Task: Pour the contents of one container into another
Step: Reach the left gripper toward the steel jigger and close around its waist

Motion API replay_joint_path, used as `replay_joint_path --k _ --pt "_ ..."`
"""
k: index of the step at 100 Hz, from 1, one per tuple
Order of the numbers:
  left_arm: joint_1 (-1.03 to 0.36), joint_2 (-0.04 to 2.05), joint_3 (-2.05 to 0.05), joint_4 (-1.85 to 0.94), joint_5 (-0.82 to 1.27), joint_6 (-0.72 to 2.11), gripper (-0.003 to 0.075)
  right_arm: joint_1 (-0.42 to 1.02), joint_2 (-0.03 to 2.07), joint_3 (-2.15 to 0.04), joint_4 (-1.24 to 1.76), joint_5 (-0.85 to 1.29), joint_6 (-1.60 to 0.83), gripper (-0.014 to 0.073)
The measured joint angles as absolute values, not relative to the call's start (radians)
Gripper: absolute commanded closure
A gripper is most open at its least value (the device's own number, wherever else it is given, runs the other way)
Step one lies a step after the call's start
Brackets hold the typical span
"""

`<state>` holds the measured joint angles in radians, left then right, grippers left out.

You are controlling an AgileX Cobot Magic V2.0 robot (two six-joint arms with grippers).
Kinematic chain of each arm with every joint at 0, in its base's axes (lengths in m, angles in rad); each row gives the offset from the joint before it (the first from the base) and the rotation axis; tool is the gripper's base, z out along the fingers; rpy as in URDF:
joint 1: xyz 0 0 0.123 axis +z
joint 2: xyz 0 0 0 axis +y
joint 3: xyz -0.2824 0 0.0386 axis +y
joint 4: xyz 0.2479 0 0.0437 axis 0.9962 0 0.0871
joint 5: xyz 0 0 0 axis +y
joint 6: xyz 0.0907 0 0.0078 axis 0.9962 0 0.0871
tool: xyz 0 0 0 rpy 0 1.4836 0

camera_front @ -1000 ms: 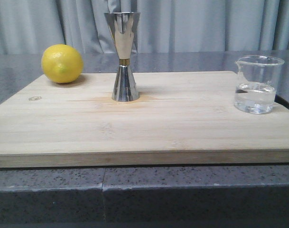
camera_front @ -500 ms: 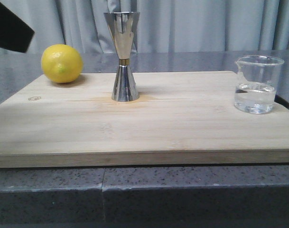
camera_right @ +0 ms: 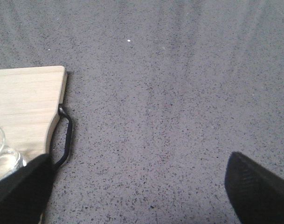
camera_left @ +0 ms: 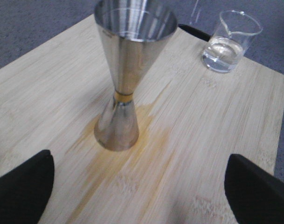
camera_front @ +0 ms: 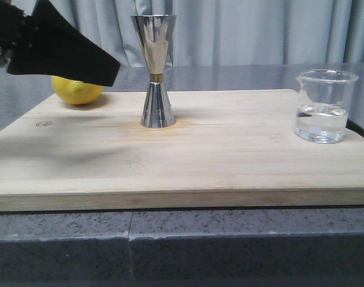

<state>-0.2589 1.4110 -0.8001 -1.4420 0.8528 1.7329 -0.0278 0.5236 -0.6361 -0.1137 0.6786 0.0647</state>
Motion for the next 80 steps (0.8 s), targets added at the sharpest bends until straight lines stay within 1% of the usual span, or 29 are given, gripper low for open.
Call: replay_joint_path --k 22,43,80 --pt "-0.254 1.537 -0.810 -1.621 0.973 1.996 0.0050 -0.028 0.524 -0.636 -0.112 0.679 0.065 -0.0065" --pt "-0.254 1.623 -0.811 -1.746 1.068 2.132 0.0050 -0.028 0.524 -0.636 -0.112 0.679 0.065 -0.0065" --pt "-0.254 1.752 -0.912 -1.772 1.150 2.174 0.0050 -0.028 0.524 -0.636 -0.112 0.679 0.065 -0.0065"
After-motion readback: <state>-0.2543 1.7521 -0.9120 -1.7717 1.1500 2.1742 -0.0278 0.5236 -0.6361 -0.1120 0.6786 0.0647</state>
